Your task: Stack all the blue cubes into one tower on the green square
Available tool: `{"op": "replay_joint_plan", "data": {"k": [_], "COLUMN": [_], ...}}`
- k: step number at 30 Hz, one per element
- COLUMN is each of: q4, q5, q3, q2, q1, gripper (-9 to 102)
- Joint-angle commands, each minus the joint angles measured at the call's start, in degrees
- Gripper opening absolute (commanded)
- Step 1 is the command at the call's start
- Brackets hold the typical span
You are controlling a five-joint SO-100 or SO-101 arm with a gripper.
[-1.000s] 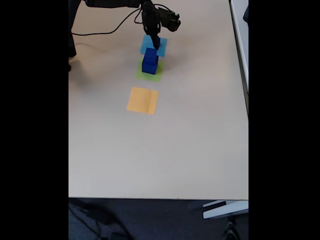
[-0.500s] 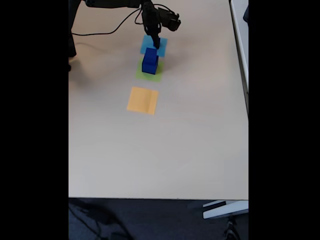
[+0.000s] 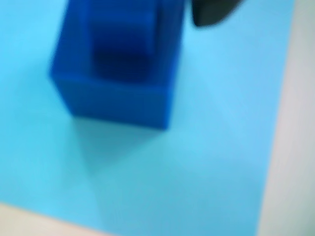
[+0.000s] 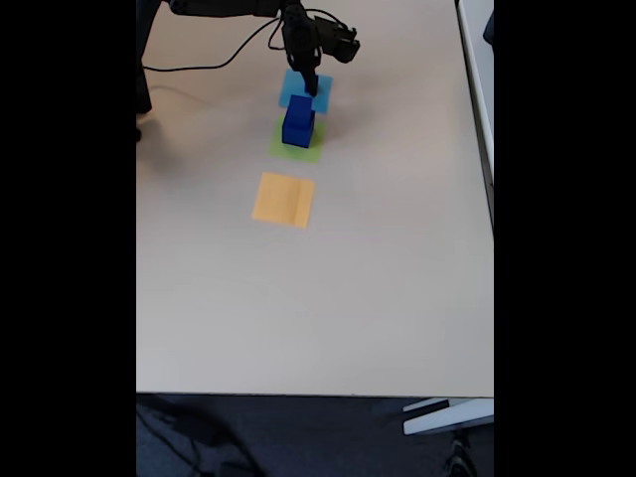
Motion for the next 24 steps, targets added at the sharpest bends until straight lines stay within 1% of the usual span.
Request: {"op": "replay_joint_plan", "data": {"k": [1,24], "q4": [0.18,0.88], "q5": [-0.79,-2.02], "q3": [-3.34,-2.81], "q2": [2.72,5.8], "q1": [0.26,0.35], "gripper": [24,25]}}
